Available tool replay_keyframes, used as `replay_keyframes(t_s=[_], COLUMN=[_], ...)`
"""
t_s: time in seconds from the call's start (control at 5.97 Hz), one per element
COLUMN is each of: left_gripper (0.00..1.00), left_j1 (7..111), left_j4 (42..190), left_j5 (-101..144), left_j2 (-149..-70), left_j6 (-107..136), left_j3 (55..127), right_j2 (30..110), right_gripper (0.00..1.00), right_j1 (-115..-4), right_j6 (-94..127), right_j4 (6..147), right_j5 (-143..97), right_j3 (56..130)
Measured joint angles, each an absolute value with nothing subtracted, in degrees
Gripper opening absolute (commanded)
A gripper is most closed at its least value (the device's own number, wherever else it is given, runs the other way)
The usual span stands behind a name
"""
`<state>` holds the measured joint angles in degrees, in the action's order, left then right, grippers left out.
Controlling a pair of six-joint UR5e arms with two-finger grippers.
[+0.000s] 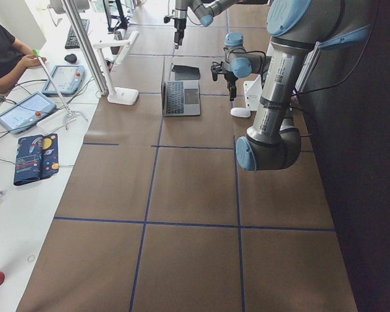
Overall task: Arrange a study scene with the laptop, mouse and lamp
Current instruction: 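Raise the right gripper away while the left gripper reaches for the white mouse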
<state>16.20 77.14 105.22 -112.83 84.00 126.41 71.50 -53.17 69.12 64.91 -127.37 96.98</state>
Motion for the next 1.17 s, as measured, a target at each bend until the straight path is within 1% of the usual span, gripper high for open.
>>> replay_keyframes(t_s=[0.17, 0.5, 0.67, 1.17], left_gripper=[1.0, 1.0, 1.0, 1.0], left_j1=[14.2, 11.9, 10.8, 7.9], left_j4=[77.3, 82.9, 85.5, 86.8], left_j5=[104.1, 102.4, 101.2, 99.2], left_j2=[-112.7, -112.8, -112.8, -112.8], left_j6=[83.7, 84.3, 84.9, 85.2], left_j3=[125.4, 119.6, 117.2, 115.2], right_j2=[71.5, 71.1, 70.9, 71.0], right_gripper=[1.0, 1.0, 1.0, 1.0], right_j1=[-55.6, -60.8, -62.4, -63.1], right_j6=[63.2, 47.9, 44.7, 43.3], right_j4=[73.2, 92.0, 95.5, 97.0], right_j5=[-127.9, -128.1, -128.1, -128.1], right_j3=[100.5, 107.3, 108.7, 109.4])
